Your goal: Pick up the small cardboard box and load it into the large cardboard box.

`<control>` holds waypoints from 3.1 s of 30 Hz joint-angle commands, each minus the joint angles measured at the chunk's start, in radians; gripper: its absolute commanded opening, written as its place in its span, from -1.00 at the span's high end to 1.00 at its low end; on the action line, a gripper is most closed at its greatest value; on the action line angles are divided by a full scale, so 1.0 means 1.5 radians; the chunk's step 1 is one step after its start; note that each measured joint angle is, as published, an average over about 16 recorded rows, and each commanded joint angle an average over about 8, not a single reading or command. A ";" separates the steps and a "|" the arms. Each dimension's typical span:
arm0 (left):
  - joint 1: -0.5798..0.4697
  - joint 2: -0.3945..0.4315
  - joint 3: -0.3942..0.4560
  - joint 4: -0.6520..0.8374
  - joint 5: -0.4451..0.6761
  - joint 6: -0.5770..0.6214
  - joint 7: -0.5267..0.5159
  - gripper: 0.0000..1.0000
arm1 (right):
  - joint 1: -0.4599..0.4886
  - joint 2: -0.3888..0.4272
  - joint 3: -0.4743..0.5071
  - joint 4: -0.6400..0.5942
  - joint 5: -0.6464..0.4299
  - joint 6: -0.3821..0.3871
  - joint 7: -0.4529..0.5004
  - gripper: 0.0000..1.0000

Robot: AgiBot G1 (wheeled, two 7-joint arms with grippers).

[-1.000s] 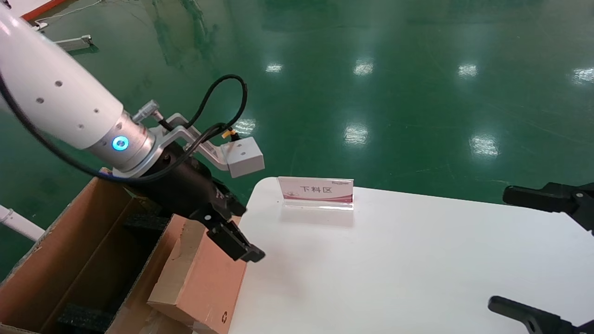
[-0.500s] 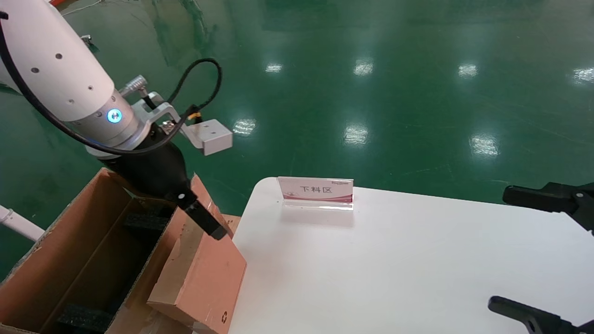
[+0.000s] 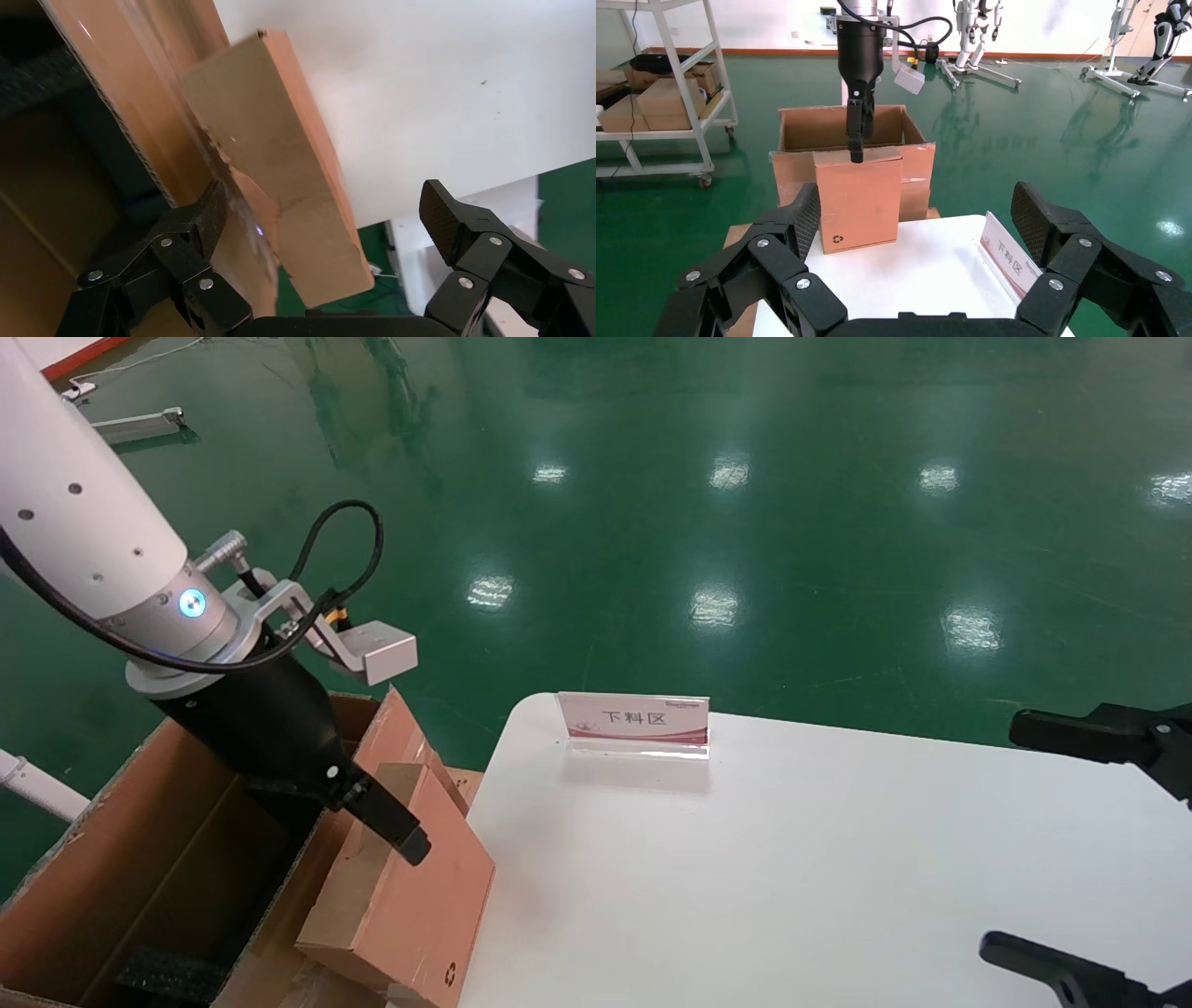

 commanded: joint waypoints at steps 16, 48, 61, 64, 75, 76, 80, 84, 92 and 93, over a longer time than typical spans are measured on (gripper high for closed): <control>0.033 -0.018 0.028 0.000 0.002 -0.015 -0.047 -1.00 | 0.000 0.000 0.000 0.000 0.000 0.000 0.000 -1.00; 0.063 -0.022 0.039 -0.004 0.009 -0.036 -0.061 1.00 | 0.000 0.000 0.000 0.000 0.000 0.000 0.000 1.00; 0.064 -0.022 0.039 -0.004 0.009 -0.037 -0.061 1.00 | 0.000 0.000 0.000 0.000 0.000 0.000 0.000 0.83; 0.064 -0.022 0.038 -0.004 0.009 -0.036 -0.061 1.00 | 0.000 0.000 0.000 0.000 0.000 0.000 0.000 0.08; 0.063 -0.022 0.038 -0.004 0.010 -0.036 -0.061 1.00 | 0.000 0.000 0.000 0.000 0.000 0.000 0.000 -1.00; 0.063 -0.022 0.038 -0.004 0.010 -0.036 -0.061 1.00 | 0.000 0.000 0.000 0.000 0.000 0.000 0.000 -1.00; 0.062 -0.022 0.035 -0.004 0.010 -0.036 -0.061 1.00 | 0.000 0.000 0.000 0.000 0.000 0.000 0.000 -1.00; 0.060 -0.022 0.024 -0.004 0.012 -0.037 -0.058 1.00 | 0.000 0.000 0.000 0.000 0.000 0.000 0.000 -1.00; 0.018 -0.029 -0.032 -0.013 0.020 -0.021 -0.032 1.00 | 0.000 0.000 0.000 0.000 0.000 0.000 0.000 -1.00; 0.008 -0.030 -0.041 -0.015 0.021 -0.017 -0.028 1.00 | 0.000 0.000 0.000 0.000 0.000 0.000 0.000 -1.00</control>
